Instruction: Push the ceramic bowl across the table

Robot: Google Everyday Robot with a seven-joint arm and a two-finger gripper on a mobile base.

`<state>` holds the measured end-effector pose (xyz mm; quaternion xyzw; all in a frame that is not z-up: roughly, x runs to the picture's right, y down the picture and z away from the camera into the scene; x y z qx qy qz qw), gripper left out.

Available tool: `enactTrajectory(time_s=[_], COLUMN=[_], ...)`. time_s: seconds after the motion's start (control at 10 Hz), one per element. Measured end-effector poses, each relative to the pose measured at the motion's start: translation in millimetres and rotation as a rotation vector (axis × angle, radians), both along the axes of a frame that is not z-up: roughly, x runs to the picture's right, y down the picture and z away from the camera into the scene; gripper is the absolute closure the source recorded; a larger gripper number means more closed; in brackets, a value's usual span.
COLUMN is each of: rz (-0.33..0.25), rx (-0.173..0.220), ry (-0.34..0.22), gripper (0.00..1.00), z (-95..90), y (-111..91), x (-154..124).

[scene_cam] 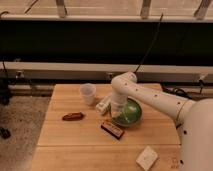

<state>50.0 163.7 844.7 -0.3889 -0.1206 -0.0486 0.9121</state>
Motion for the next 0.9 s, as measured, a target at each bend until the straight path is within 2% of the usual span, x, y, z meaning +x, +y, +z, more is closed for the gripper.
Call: enactTrajectory(time_s=[0.9], rz=[-0.096], rx=[-0.035], ry=[-0.158], gripper=[1.0], z=[-36.2], y=[30], x=[-31])
